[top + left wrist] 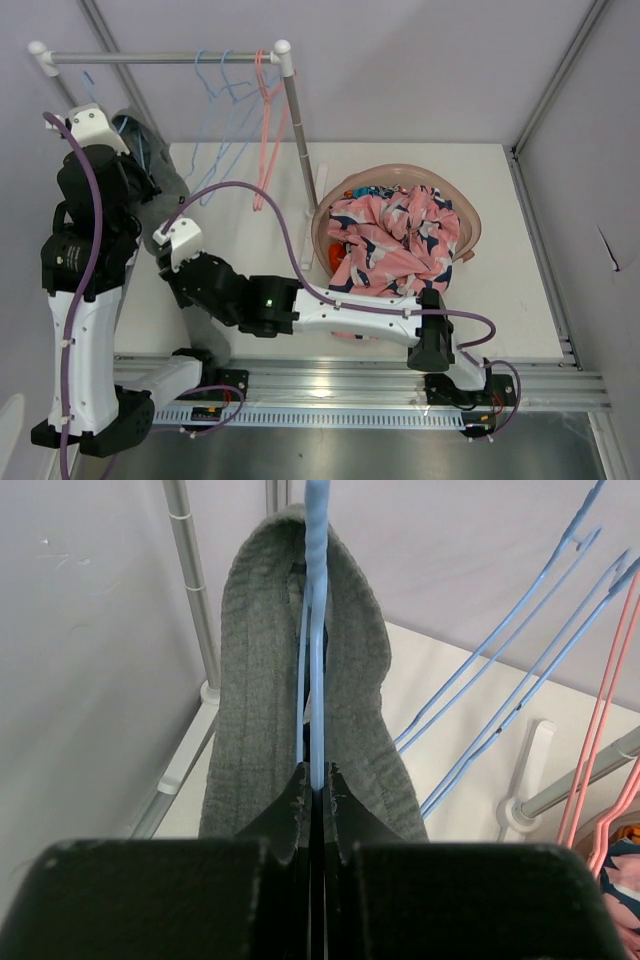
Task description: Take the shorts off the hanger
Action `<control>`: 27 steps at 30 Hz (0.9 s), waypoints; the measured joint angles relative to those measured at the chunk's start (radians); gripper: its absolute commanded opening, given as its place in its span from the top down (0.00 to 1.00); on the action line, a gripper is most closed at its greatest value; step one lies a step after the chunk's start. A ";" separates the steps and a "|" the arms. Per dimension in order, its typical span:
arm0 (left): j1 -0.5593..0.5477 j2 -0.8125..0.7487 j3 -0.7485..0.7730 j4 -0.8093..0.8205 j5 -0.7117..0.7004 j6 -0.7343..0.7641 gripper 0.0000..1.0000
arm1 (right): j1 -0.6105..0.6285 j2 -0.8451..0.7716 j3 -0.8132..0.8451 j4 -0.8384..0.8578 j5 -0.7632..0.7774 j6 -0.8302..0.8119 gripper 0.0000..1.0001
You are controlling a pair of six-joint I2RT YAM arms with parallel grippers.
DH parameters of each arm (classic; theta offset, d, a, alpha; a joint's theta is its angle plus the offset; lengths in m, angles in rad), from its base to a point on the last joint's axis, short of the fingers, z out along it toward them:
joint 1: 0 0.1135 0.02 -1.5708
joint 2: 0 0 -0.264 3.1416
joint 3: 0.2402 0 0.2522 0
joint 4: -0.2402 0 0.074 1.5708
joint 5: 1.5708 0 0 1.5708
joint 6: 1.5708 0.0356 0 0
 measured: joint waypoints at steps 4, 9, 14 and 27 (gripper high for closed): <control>0.000 0.005 0.000 0.000 0.002 0.000 1.00 | 0.012 -0.003 -0.033 0.016 0.021 0.027 1.00; 0.000 0.014 0.000 -0.006 0.002 0.000 1.00 | 0.082 -0.081 -0.199 0.034 0.116 0.035 1.00; -0.008 0.014 0.000 -0.063 0.001 0.000 1.00 | 0.186 -0.207 -0.371 0.048 0.264 0.077 1.00; -0.013 0.043 0.019 -0.117 0.036 0.026 1.00 | 0.259 -0.288 -0.546 0.000 0.401 0.204 1.00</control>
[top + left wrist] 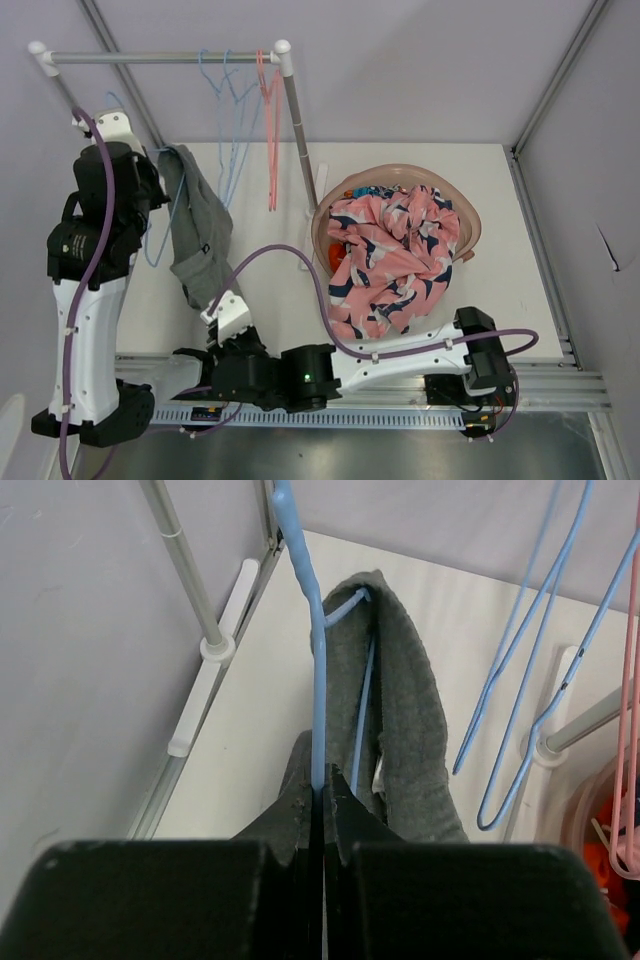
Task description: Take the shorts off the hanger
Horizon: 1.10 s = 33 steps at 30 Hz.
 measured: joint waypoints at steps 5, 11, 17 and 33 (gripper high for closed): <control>0.000 -0.039 0.000 -0.001 0.028 -0.028 1.00 | -0.101 0.082 0.083 0.034 -0.089 -0.056 1.00; 0.001 -0.172 -0.051 -0.001 0.033 -0.084 1.00 | -0.295 0.344 0.502 0.002 -0.233 -0.163 1.00; 0.001 -0.260 -0.057 -0.030 0.044 -0.138 1.00 | -0.408 0.438 0.686 -0.052 -0.286 -0.197 1.00; 0.002 -0.313 -0.213 0.014 -0.045 -0.111 1.00 | -0.127 -0.153 0.000 -0.062 -0.125 -0.209 1.00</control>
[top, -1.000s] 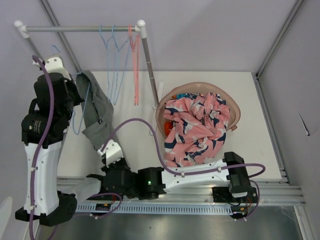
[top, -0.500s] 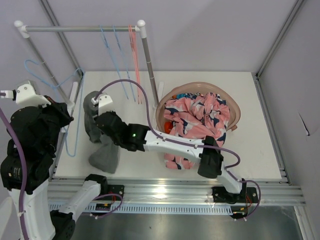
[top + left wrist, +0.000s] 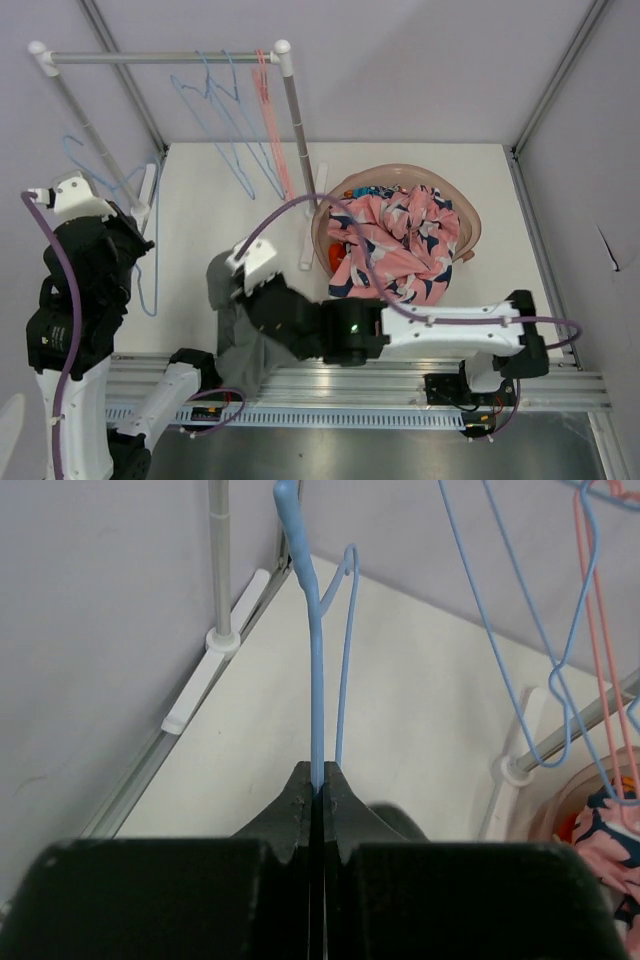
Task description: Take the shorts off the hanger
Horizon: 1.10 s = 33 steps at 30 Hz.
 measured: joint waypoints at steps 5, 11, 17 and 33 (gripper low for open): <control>0.000 -0.072 -0.135 0.029 0.017 0.008 1.00 | -0.167 -0.105 0.136 0.011 0.058 -0.141 1.00; 0.000 -0.165 -0.285 0.072 0.055 0.007 1.00 | -0.378 -0.086 0.401 0.076 0.091 -0.361 1.00; 0.000 -0.238 -0.405 0.097 0.063 0.005 1.00 | -0.475 0.007 0.684 0.188 0.119 -0.598 1.00; 0.000 -0.272 -0.490 0.138 0.089 0.002 1.00 | -0.744 -0.353 0.008 0.352 0.131 -0.507 1.00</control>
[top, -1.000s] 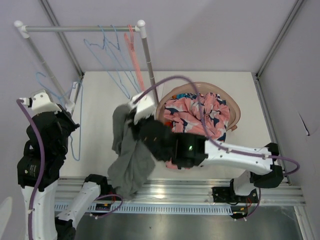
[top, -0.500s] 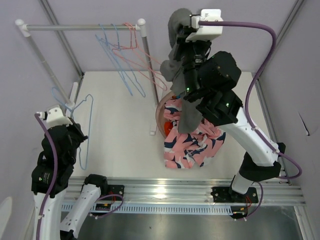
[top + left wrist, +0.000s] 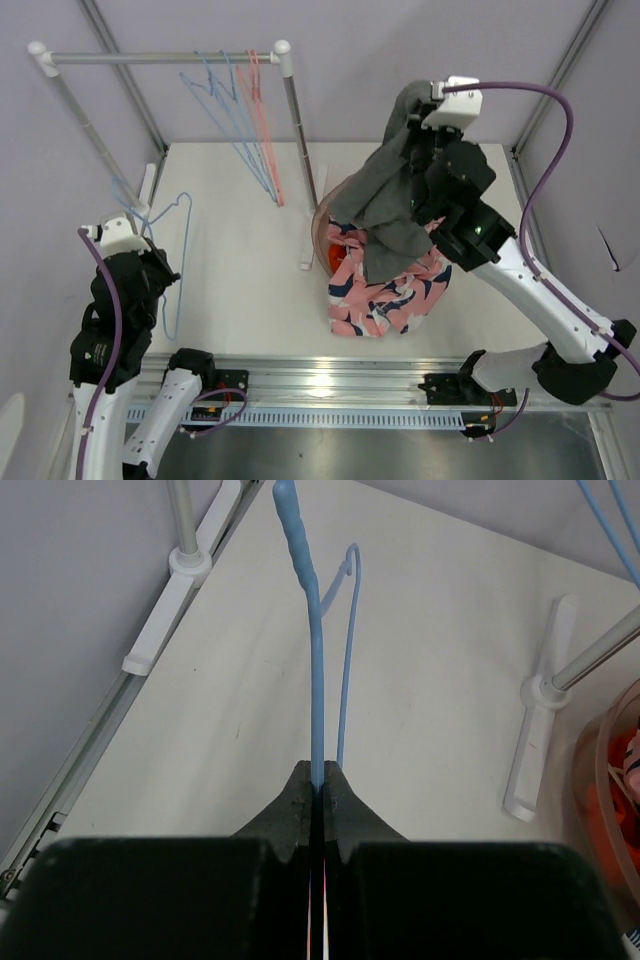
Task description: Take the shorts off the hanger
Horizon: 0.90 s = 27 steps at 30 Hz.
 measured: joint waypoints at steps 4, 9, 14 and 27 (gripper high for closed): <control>0.000 0.020 0.019 0.003 -0.003 -0.004 1.00 | -0.123 -0.163 -0.401 -0.008 -0.061 0.242 1.00; 0.000 0.100 0.107 0.014 -0.028 -0.002 1.00 | -0.222 -0.212 -0.811 -0.047 -0.177 0.516 0.81; 0.000 0.208 0.238 0.053 -0.061 0.011 1.00 | -0.237 -0.091 -0.939 -0.056 -0.324 0.665 0.00; 0.000 0.586 0.568 0.202 -0.060 0.142 1.00 | 0.100 -0.229 -1.045 -0.068 -0.295 0.868 0.01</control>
